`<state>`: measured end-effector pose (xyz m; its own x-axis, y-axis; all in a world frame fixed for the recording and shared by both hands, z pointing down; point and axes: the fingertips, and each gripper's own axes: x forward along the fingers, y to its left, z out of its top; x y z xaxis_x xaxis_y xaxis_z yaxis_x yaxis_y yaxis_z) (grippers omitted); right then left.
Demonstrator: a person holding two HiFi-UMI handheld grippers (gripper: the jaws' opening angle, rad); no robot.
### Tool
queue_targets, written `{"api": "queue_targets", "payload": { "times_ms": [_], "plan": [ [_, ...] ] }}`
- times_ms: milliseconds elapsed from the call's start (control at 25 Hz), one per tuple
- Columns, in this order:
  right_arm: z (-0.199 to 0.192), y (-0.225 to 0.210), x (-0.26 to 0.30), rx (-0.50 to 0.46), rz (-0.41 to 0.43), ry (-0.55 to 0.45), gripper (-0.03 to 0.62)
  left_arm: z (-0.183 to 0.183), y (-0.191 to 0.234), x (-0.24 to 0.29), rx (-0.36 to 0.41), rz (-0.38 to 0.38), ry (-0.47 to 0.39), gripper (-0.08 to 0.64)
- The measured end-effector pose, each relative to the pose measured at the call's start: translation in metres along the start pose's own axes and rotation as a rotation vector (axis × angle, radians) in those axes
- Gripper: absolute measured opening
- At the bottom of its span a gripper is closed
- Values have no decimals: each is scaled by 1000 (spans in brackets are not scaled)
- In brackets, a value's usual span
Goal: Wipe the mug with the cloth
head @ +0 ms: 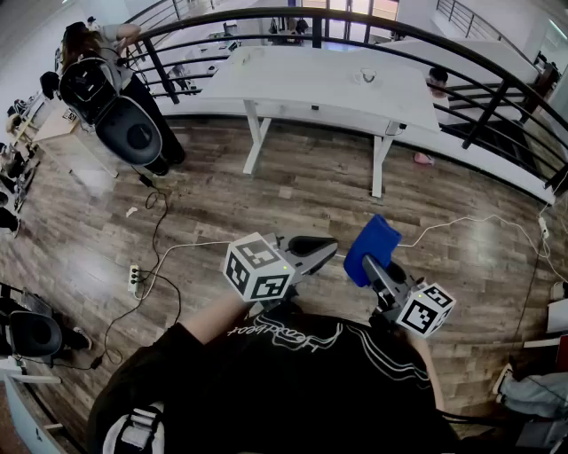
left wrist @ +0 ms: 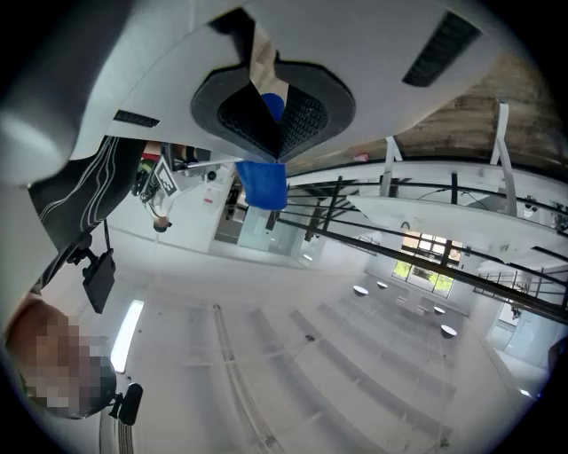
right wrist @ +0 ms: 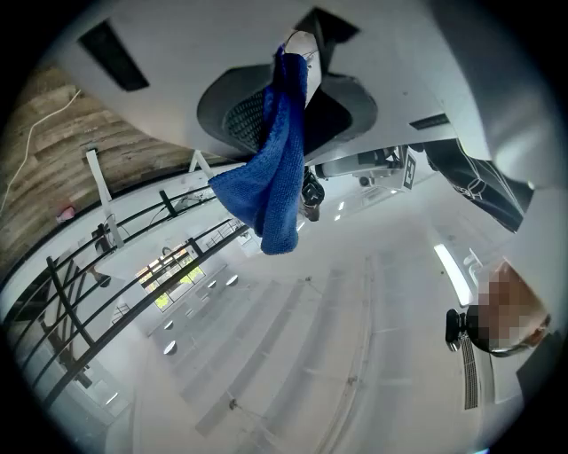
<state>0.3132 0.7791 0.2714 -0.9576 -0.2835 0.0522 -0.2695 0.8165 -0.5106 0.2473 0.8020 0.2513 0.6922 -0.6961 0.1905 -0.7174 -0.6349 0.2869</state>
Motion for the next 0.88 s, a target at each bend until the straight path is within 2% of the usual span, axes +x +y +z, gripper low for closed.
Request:
{"api": "queue_targets", "payload": {
  "times_ms": [200, 560, 880],
  "plan": [
    [-9, 6, -9, 9, 8, -6, 64, -11, -10, -4, -12, 2, 3, 8],
    [-7, 10, -7, 22, 36, -25, 64, -10, -15, -16, -17, 30, 2, 8],
    [-8, -7, 19, 54, 73, -3, 64, -11, 17, -14, -71, 55, 0, 6]
  ]
}}
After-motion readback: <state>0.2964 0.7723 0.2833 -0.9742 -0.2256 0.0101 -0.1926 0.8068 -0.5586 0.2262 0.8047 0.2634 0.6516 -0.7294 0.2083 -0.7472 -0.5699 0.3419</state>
